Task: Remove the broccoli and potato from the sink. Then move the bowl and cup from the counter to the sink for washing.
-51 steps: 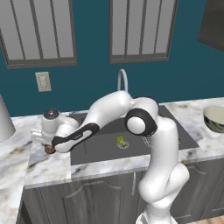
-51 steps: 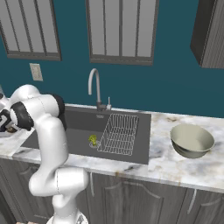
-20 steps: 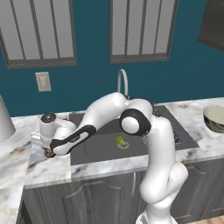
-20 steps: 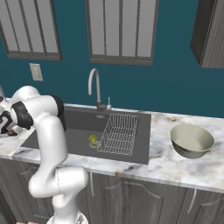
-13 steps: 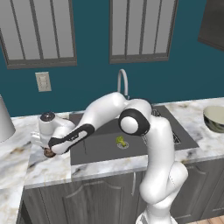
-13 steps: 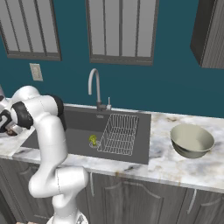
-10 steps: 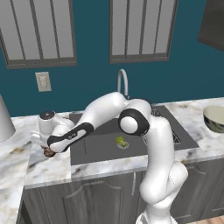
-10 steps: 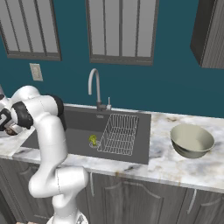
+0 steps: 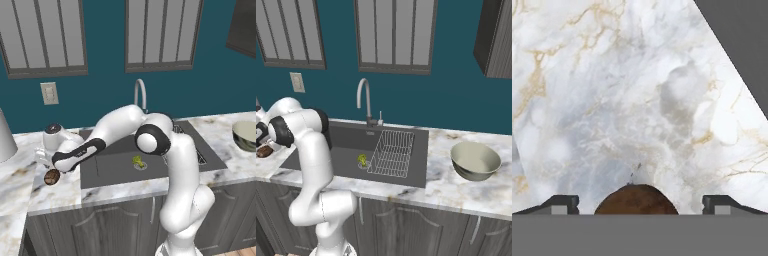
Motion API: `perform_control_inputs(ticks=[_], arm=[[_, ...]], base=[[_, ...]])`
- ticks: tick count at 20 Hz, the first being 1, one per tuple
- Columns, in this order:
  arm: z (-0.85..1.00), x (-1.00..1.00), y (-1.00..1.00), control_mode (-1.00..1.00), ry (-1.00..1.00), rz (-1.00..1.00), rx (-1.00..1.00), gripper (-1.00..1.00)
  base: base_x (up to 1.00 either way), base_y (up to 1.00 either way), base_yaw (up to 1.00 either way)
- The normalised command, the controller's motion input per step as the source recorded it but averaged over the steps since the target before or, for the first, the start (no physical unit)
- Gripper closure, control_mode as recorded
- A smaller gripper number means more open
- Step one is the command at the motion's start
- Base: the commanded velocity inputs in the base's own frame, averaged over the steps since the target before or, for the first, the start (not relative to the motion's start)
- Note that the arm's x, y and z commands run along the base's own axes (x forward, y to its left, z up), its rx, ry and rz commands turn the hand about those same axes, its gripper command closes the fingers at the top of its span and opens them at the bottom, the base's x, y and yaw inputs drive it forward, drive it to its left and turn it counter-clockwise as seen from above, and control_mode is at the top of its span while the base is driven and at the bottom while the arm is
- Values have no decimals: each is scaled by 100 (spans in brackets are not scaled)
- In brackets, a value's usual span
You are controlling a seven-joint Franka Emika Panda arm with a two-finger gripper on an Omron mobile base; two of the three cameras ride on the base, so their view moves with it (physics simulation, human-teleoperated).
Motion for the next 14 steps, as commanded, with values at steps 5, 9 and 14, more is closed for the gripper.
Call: perform_control_inputs(ticks=[5, 9, 14], arm=[[5, 0, -5, -100, 3, -1, 0, -100], [16, 1, -12, -100, 1, -1, -1, -100], [25, 0, -20, -100, 0, -3, -1, -100]], base=[[0, 0, 0], [0, 0, 0], [0, 0, 0]])
